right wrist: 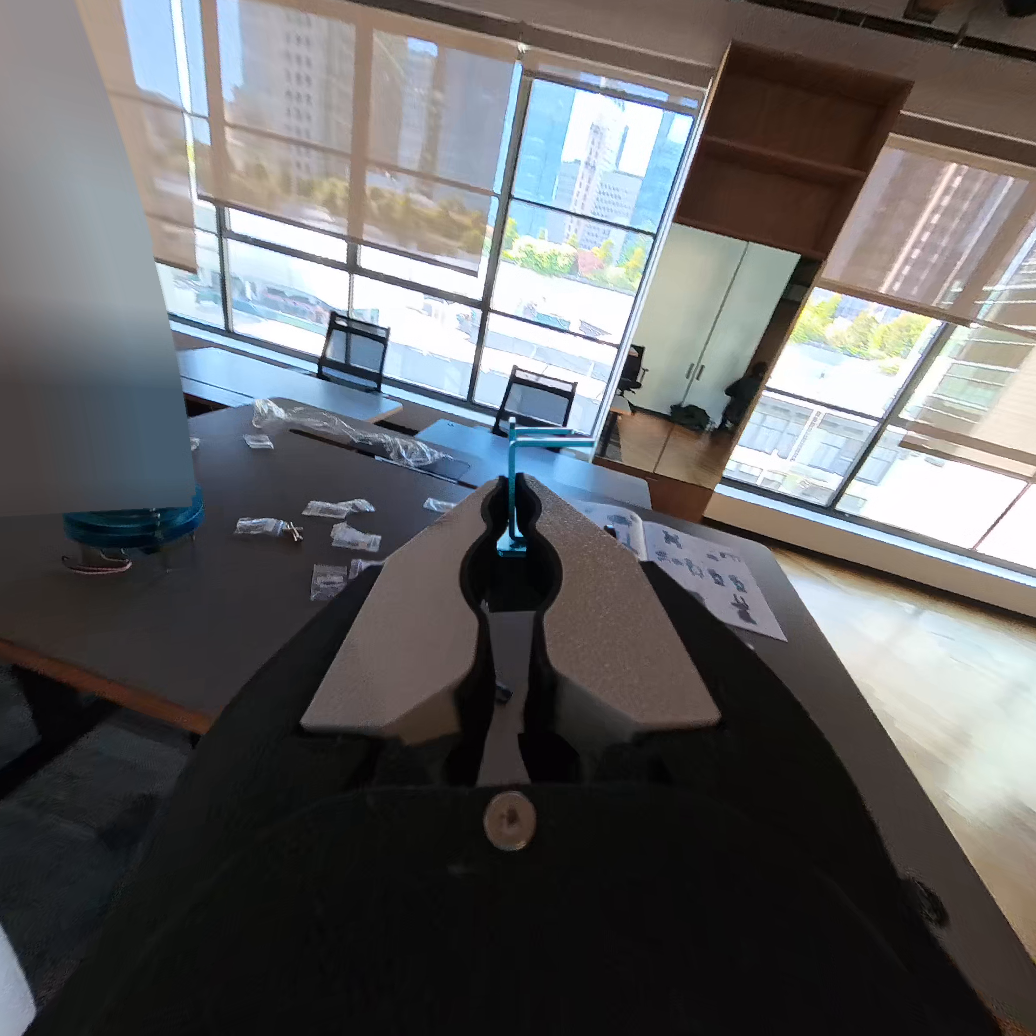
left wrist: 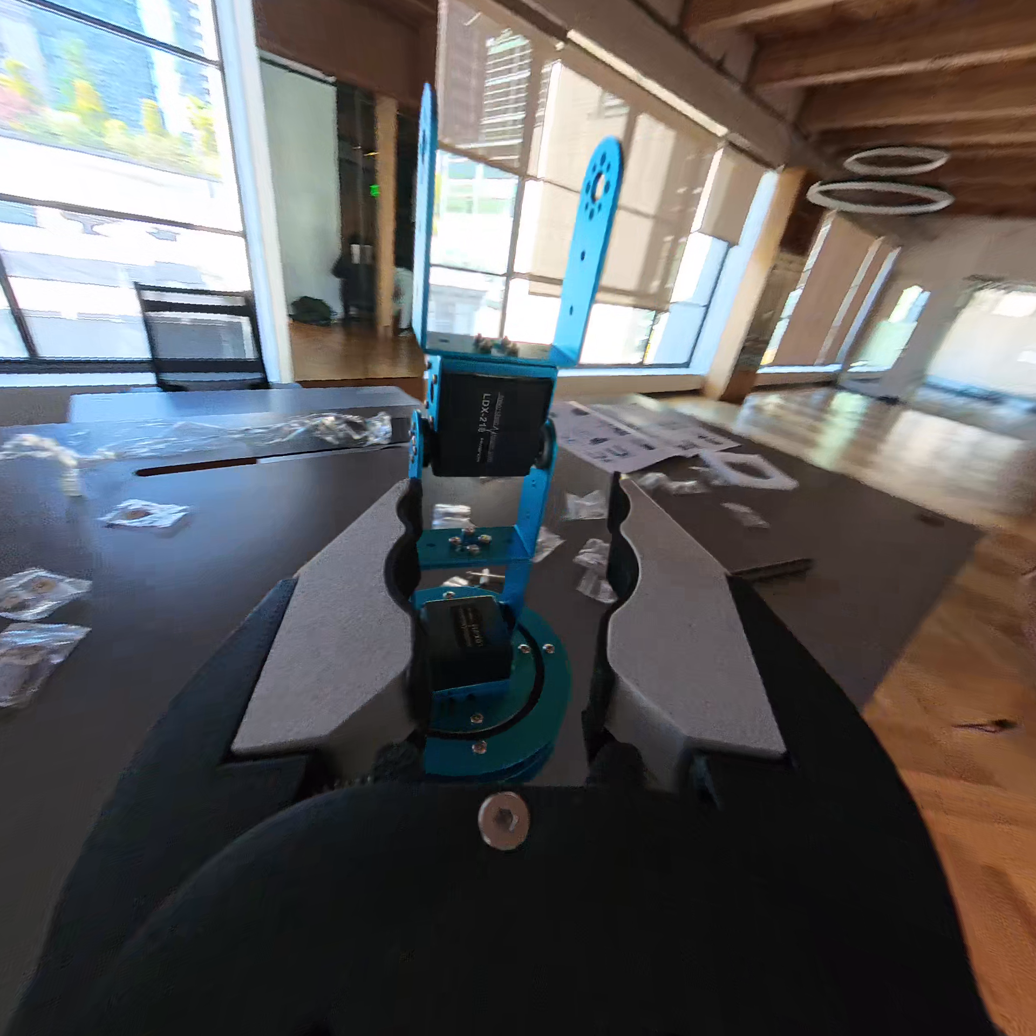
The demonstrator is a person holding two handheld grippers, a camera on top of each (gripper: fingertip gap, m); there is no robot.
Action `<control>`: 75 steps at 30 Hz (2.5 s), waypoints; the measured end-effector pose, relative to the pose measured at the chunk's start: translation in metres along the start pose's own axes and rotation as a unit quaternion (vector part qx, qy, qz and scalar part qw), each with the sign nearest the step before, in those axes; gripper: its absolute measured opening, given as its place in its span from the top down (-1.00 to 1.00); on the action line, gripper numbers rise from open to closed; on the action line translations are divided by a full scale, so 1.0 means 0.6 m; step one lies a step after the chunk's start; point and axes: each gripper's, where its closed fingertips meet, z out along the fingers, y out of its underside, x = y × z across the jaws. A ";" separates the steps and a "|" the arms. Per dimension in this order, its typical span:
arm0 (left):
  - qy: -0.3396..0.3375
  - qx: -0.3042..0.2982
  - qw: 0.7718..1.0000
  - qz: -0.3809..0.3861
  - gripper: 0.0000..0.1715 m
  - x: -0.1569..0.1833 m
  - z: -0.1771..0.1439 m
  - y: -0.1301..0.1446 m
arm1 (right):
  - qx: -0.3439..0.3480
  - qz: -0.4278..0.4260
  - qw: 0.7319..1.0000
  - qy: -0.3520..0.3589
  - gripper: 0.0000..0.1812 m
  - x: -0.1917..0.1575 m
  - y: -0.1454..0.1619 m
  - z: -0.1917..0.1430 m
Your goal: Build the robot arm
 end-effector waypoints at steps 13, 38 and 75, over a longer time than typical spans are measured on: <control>-0.186 0.018 0.980 0.069 0.28 -0.014 0.031 -0.027 | 0.052 0.031 0.993 -0.103 0.99 0.189 0.055 0.141; -0.224 -0.048 0.973 0.006 0.49 0.506 0.343 0.044 | -0.043 0.230 0.911 -0.338 0.98 0.463 0.479 0.316; -0.101 -0.173 0.980 0.017 1.00 0.641 0.568 0.358 | -0.106 0.243 0.876 -0.403 0.98 0.370 0.533 0.299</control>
